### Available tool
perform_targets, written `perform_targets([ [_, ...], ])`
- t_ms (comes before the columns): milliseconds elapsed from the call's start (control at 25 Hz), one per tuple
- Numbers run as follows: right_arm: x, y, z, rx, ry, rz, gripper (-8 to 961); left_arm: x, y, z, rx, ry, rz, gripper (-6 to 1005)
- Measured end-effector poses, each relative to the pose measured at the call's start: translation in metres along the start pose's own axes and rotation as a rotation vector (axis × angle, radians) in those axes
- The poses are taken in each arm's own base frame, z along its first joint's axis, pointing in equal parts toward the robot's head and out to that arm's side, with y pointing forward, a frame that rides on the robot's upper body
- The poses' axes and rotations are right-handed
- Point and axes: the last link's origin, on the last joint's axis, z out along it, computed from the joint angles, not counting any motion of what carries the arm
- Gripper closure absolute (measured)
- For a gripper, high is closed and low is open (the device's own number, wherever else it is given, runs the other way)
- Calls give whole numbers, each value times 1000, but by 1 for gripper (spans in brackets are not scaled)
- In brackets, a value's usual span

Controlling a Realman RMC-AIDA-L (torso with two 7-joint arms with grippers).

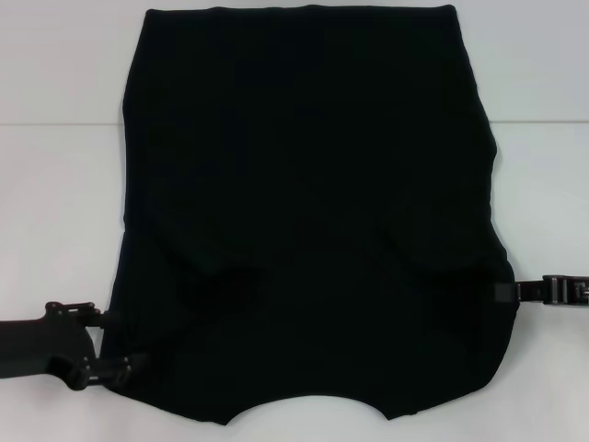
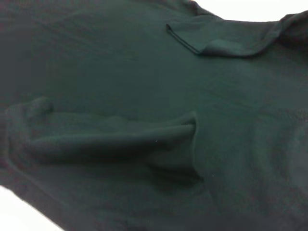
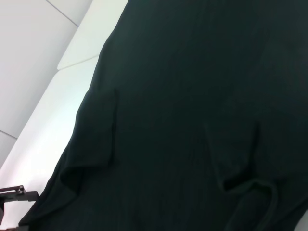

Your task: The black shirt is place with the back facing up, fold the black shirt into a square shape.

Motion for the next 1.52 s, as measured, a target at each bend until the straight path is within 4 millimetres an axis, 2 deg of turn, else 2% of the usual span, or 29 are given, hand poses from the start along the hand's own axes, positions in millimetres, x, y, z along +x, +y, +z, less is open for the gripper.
perform_targets([
  [200, 2, -1, -1, 1, 1, 3, 921, -3, -2, 4, 14, -12, -16, 293],
  [440, 1, 0, -1, -1, 0, 2, 921, -3, -2, 4, 17, -9, -15, 529],
  [640, 2, 0, -1, -2, 1, 2, 921, -4, -4, 1, 30, -5, -29, 773],
  [960, 7, -3, -3, -2, -6, 1, 921, -6, -5, -13, 41, 45, -66, 965],
  [1280, 15, -4, -7, -19, -13, -14, 922, -12, 0, -22, 34, 73, -108, 991],
  [1520, 31, -8, -12, -23, -14, -8, 921, -21, -1, -31, 69, 87, -146, 993],
])
